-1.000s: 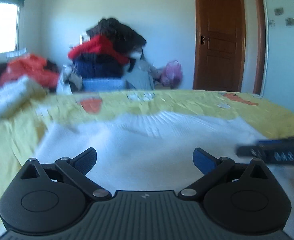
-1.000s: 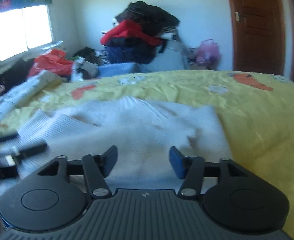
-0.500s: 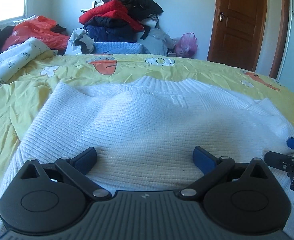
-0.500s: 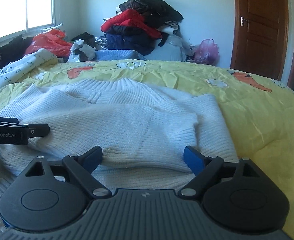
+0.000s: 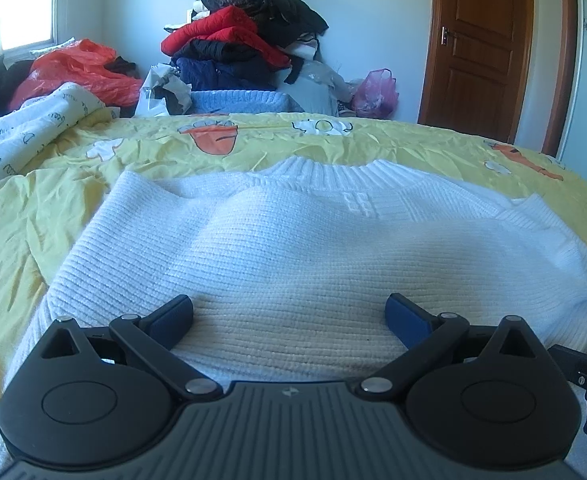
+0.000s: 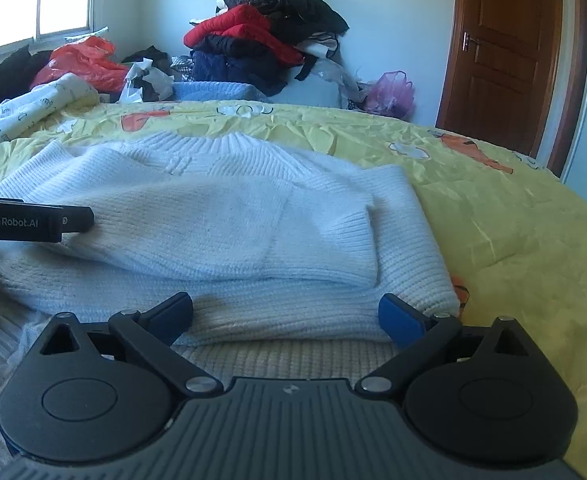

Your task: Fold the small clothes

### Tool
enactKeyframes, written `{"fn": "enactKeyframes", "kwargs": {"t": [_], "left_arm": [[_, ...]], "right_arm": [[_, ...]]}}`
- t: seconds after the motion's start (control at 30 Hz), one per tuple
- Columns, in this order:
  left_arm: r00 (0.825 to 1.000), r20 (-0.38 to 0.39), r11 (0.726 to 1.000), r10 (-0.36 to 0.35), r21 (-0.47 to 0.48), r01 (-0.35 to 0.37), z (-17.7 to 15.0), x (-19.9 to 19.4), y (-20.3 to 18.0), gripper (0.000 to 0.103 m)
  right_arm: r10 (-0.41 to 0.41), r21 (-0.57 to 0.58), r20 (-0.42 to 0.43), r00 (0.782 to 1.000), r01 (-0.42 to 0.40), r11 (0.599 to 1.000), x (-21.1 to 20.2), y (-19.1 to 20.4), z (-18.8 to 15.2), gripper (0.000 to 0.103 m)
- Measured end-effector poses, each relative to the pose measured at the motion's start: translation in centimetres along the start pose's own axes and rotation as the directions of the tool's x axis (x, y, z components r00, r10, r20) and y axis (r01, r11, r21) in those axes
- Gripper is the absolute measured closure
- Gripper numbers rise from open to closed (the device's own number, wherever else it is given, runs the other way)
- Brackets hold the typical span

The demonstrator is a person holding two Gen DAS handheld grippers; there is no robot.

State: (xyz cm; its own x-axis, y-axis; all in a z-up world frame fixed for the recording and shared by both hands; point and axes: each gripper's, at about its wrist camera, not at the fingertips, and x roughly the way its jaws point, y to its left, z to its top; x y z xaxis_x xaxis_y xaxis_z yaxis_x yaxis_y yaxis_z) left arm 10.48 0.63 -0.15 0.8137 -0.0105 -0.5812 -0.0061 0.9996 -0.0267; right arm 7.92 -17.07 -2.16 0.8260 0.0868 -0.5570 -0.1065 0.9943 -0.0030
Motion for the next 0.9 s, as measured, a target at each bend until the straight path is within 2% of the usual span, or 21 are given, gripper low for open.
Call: {"fn": "enactKeyframes", "kwargs": {"t": [0.53,0.67,0.8,0.9], "left_arm": [[1.0,-0.003,1.0,-0.005,-0.002,0.005,0.0,0.0,0.3,0.0],[0.998,0.001,0.996,-0.066,-0.057,0.066,0.1,-0.2,1.5,0.0],[0.989,0.028,0.977,-0.148,-0.152,0.151,0.0,-0.4,3.3,0.0],[0.984,0.038,0.967,-0.173,-0.183,0.177,0.0,-0.4,3.8,0.0]], "right_arm": [[0.007,0.006,-0.002,1.0,-0.007,1.0,0.1,-0.3,0.1,0.003],[0.007,0.006,-0.003,1.0,-0.007,1.0,0.1,-0.3,0.1,0.002],[0.007,0.006,-0.003,1.0,-0.007,1.0,0.1,-0.3,0.1,0.002],[0.007,0.006,-0.003,1.0,-0.007,1.0,0.1,-0.3,0.1,0.002]]}}
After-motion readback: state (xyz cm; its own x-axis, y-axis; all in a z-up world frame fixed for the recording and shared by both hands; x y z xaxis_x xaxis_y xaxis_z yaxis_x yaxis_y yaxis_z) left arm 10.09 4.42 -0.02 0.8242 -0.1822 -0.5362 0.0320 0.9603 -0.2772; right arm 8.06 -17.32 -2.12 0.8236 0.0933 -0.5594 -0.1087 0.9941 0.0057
